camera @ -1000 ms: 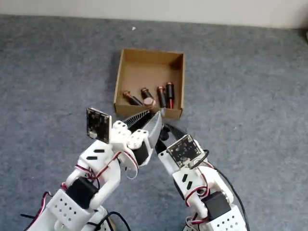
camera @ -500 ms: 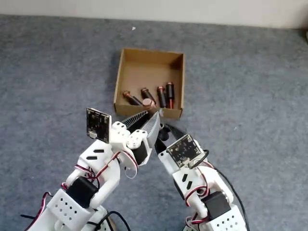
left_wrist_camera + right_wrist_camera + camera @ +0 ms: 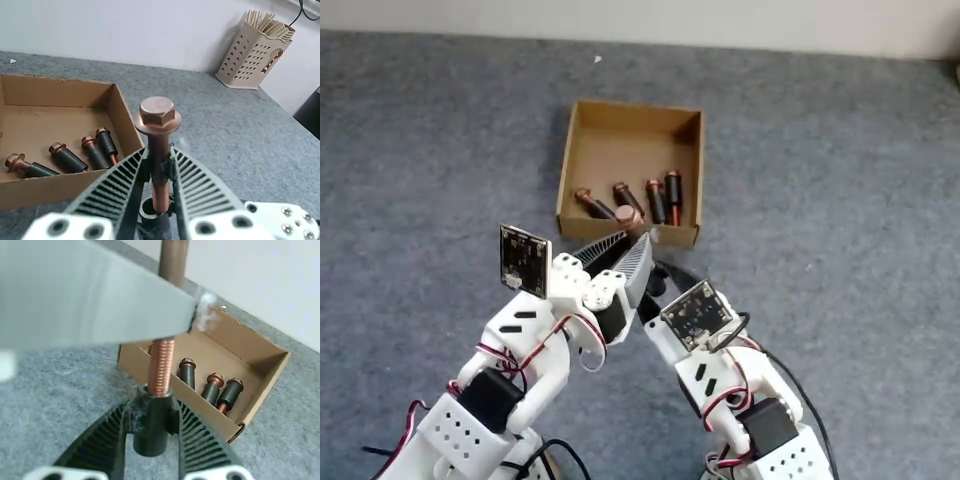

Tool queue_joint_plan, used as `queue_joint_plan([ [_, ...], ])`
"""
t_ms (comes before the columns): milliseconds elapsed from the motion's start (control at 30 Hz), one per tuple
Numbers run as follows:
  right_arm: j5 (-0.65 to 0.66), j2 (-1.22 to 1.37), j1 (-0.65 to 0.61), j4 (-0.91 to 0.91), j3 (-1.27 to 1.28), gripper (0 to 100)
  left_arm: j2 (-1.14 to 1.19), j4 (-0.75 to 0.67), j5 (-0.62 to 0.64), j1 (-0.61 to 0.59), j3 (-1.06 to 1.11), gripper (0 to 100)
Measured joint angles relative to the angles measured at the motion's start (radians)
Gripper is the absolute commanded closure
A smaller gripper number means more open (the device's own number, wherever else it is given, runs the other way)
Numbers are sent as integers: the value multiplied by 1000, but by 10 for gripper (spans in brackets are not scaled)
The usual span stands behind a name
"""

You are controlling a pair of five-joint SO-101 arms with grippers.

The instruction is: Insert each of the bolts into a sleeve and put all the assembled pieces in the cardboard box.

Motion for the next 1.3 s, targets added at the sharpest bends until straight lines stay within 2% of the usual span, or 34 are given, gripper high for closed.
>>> queue_joint_plan([
  [767,0,0,0,2,-5,993,-5,-12,3,0,20,992],
  [1067,2,-2,-3,0,-12,993,9,-14,5,-40,28,992],
  [1200,3,0,-3,2,-11,993,0,-15,-3,18,66,992],
  [1300,2,0,-3,2,-15,993,3,-15,-77,78,94,979],
])
